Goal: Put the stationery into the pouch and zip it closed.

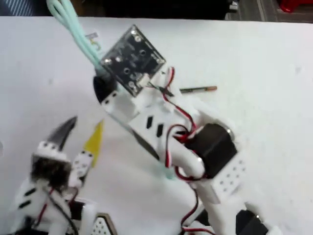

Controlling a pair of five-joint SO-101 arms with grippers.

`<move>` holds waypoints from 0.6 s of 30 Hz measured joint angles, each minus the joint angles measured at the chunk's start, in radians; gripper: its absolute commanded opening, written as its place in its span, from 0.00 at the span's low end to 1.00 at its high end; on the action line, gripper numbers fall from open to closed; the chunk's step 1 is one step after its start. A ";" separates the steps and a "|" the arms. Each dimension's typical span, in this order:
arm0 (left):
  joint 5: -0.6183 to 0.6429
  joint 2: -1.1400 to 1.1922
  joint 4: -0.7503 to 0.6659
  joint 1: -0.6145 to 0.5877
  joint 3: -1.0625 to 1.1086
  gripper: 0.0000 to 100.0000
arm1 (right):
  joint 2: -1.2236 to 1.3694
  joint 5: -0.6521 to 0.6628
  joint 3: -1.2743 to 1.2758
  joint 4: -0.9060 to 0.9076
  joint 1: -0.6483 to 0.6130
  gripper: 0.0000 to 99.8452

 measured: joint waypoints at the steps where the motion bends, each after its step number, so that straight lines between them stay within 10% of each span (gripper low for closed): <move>1: 0.000 0.000 0.026 -0.015 -0.035 0.21 | 0.006 0.000 0.000 -0.017 0.000 0.02; 18: 0.269 -0.002 0.052 0.210 -0.094 0.27 | 0.077 -0.006 0.003 -0.201 -0.002 0.02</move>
